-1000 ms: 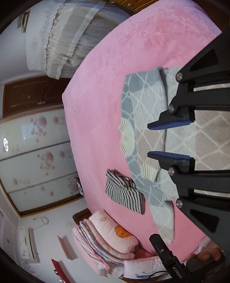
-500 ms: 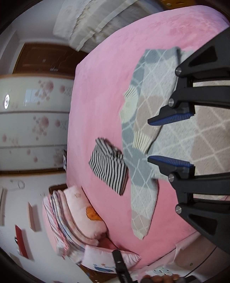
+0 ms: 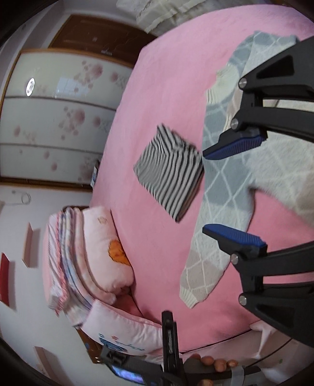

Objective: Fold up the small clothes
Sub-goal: 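Move the left gripper to the other sleeve's cuff and close on it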

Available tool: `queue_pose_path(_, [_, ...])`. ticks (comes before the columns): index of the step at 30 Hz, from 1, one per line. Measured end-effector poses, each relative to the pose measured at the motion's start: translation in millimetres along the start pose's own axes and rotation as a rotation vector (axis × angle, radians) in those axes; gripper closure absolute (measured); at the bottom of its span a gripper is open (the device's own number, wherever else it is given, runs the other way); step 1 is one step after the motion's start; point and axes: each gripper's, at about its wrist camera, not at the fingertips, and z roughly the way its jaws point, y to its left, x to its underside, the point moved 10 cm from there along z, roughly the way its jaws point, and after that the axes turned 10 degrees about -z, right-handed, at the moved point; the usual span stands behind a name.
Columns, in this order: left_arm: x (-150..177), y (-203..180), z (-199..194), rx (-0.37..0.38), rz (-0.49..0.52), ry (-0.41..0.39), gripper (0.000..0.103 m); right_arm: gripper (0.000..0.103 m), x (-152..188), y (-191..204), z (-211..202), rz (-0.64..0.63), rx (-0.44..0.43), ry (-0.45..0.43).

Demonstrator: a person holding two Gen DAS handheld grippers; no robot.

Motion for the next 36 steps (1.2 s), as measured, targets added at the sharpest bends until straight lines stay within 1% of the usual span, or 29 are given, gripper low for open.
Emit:
queue_pose_path(2, [1.4,12.2,30.0,0.016,-0.096,0.094,0.001,0.047,1.9,10.7,16.7,-0.012,-0.015,0.024])
queue_pose_path(4, [3.3,24.6,53.2,0.024,-0.180,0.153,0.001,0.048,5.9,20.5,32.2,-0.019,-0.034,0.048])
queue_pose_path(6, [3.3,42.1,77.3,-0.020,-0.252,0.196,0.003,0.048,10.0,30.6,48.2,-0.024,-0.062,0.071])
queue_pose_path(7, [4.2,48.5,85.9,-0.032,-0.284,0.211,0.006,0.048,11.1,32.6,52.2,-0.026,-0.066,0.077])
queue_pose_path(13, [17.2,78.5,137.8,-0.048,-0.483,0.332,0.012,0.048,24.5,43.9,77.0,-0.016,-0.105,0.121])
queue_pose_path(14, [21.7,80.7,143.6,-0.051,-0.509,0.357,0.015,0.047,26.9,44.7,79.2,-0.014,-0.107,0.127])
queue_pose_path(15, [25.4,81.2,148.9,-0.051,-0.531,0.379,0.015,0.048,29.4,45.2,82.4,-0.012,-0.110,0.134])
queue_pose_path(17, [27.7,80.8,156.8,-0.056,-0.550,0.395,0.015,0.048,33.2,44.9,86.4,-0.005,-0.113,0.142])
queue_pose_path(21, [24.9,74.5,167.8,-0.068,-0.538,0.393,0.016,0.048,39.2,43.2,91.0,0.012,-0.118,0.157])
queue_pose_path(23, [26.1,68.5,171.2,-0.081,-0.507,0.399,0.029,0.048,42.1,42.3,91.7,0.022,-0.121,0.163])
queue_pose_path(24, [26.4,65.2,172.8,-0.085,-0.493,0.400,0.032,0.048,43.3,42.1,92.0,0.025,-0.121,0.166])
queue_pose_path(25, [26.0,62.6,173.2,-0.081,-0.486,0.398,0.047,0.048,44.5,41.6,92.0,0.028,-0.122,0.168])
queue_pose_path(26, [25.7,58.9,172.4,-0.073,-0.479,0.392,0.068,0.048,46.4,40.9,91.6,0.033,-0.122,0.171])
queue_pose_path(27, [25.6,53.0,171.1,-0.041,-0.473,0.392,0.077,0.048,47.1,40.1,91.8,0.036,-0.120,0.173])
queue_pose_path(28, [26.0,49.9,170.2,-0.027,-0.473,0.391,0.093,0.048,48.2,39.2,91.5,0.039,-0.119,0.175])
queue_pose_path(29, [26.0,46.3,168.1,-0.014,-0.469,0.387,0.094,0.048,49.9,37.5,91.2,0.047,-0.118,0.179])
queue_pose_path(30, [24.7,42.9,164.2,-0.015,-0.456,0.369,0.094,0.048,50.9,36.4,90.6,0.052,-0.117,0.180])
queue_pose_path(32, [19.1,32.5,156.5,0.006,-0.422,0.332,0.095,0.048,53.6,32.8,88.9,0.067,-0.116,0.183])
queue_pose_path(36, [0.9,-8.8,126.0,0.085,-0.298,0.197,0.095,0.048,59.9,19.8,82.6,0.100,-0.099,0.185])
